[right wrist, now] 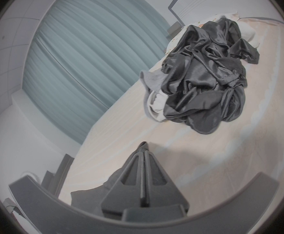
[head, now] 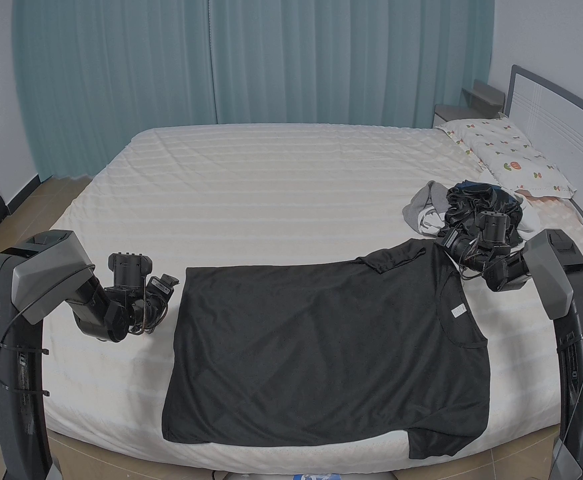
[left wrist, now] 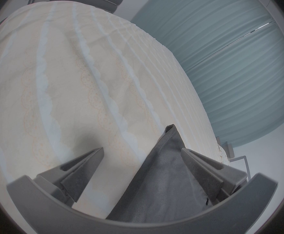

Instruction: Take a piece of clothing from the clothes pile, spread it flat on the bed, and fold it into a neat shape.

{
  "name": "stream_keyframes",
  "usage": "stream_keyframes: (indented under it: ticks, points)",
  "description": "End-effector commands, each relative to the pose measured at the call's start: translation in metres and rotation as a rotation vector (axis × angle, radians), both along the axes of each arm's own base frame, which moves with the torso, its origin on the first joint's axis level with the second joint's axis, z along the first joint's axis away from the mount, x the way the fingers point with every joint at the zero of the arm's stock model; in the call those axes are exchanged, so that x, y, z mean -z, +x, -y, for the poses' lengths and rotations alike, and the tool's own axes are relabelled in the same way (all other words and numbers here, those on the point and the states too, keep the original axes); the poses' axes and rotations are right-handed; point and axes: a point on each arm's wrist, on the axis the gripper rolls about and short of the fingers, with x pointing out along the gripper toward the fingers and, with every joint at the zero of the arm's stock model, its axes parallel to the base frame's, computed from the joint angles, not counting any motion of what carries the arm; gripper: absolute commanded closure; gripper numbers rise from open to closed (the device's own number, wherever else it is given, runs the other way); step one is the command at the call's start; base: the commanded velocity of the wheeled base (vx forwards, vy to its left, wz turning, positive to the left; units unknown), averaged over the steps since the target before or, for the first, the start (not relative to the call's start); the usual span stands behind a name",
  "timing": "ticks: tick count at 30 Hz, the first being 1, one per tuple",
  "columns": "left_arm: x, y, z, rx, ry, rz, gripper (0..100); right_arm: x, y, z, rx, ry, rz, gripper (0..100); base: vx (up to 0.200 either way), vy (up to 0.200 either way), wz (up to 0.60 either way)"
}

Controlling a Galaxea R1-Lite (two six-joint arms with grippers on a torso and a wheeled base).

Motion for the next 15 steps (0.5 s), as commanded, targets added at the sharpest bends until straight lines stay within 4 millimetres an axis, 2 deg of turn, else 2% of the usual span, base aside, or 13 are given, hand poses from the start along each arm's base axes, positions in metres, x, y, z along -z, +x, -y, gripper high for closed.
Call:
stream_keyframes:
  ticks: [1,4,5,7,9,12,15]
  points:
    - [0.001,0.0,0.0,0.0,0.0,-0.001,0,-0.014,-0.013,0.004,-0.018,0.008,-0.022,100,0.0,0.0,0.0]
    - [0.001,0.0,0.0,-0.002,0.001,0.0,0,-0.027,-0.011,0.008,-0.006,0.037,0.024,100,0.0,0.0,0.0]
    - [0.001,0.0,0.0,-0.002,0.001,0.0,0,-0.045,-0.011,0.014,0.018,0.093,0.075,100,0.0,0.0,0.0]
    - [0.001,0.0,0.0,-0.002,0.001,0.0,0,-0.05,-0.013,0.019,0.037,0.162,0.071,100,0.0,0.0,0.0]
    - [0.001,0.001,0.001,-0.001,0.002,0.0,0,-0.04,-0.014,0.021,0.034,0.158,0.022,100,0.0,0.0,0.0]
    - [0.001,0.001,0.001,-0.004,0.004,0.0,0,-0.006,-0.017,0.018,0.006,0.066,-0.152,100,0.0,0.0,0.0]
    - [0.001,0.0,0.001,-0.005,0.003,-0.002,0,0.007,-0.012,0.016,0.001,0.013,-0.214,100,0.0,0.0,0.0]
